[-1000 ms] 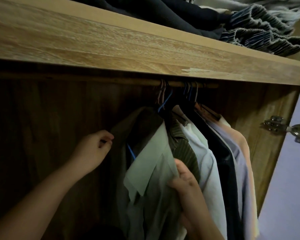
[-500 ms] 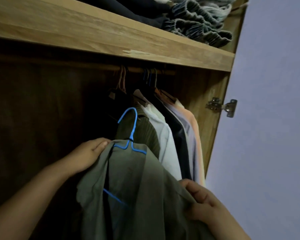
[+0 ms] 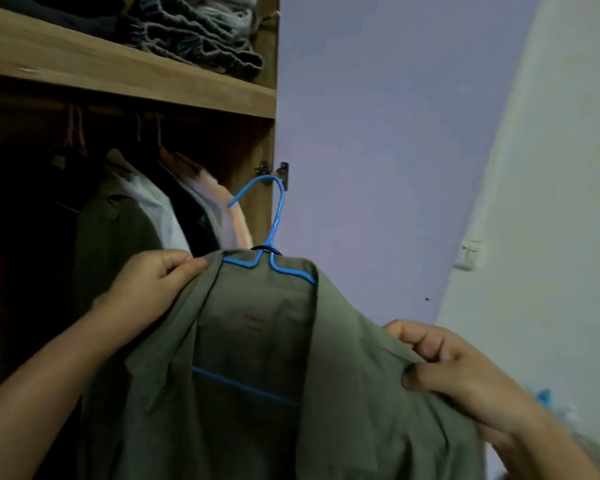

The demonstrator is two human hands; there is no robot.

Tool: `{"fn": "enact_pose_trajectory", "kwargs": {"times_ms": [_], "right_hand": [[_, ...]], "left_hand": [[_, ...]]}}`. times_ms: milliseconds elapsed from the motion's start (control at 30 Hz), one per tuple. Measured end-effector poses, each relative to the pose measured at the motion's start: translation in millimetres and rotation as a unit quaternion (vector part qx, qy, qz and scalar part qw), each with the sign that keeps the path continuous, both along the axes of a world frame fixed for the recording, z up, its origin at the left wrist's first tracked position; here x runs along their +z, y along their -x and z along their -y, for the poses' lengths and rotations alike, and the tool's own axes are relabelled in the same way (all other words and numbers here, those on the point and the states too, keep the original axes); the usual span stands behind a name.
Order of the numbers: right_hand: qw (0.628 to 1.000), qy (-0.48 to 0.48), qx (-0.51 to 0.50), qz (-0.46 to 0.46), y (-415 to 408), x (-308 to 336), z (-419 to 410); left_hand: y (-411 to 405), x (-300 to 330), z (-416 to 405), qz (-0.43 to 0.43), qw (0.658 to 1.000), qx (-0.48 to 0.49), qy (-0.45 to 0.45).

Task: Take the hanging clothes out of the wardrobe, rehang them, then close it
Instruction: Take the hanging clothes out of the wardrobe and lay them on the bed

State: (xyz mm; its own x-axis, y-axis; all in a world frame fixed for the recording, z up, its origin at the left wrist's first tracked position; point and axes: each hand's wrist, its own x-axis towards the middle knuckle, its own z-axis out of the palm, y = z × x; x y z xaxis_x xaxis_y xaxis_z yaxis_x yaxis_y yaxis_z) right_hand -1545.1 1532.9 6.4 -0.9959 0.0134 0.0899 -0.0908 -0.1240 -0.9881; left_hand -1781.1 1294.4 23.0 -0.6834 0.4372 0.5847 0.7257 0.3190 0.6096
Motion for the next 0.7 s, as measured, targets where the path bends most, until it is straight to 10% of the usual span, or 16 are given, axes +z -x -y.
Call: {"fn": "enact_pose_trajectory", "kwargs": {"times_ms": [300, 700], "right_hand": [[0.932, -0.263, -0.24, 0.072, -137, -1, -48], [0.596, -0.467, -0.642, 0.117, -244, -18, -49]], "left_hand": [[-106, -12, -104, -0.034, 0.999, -0.025, 0.005], [-199, -14, -238, -0.03, 0.967, -0.251, 0.036]]}}
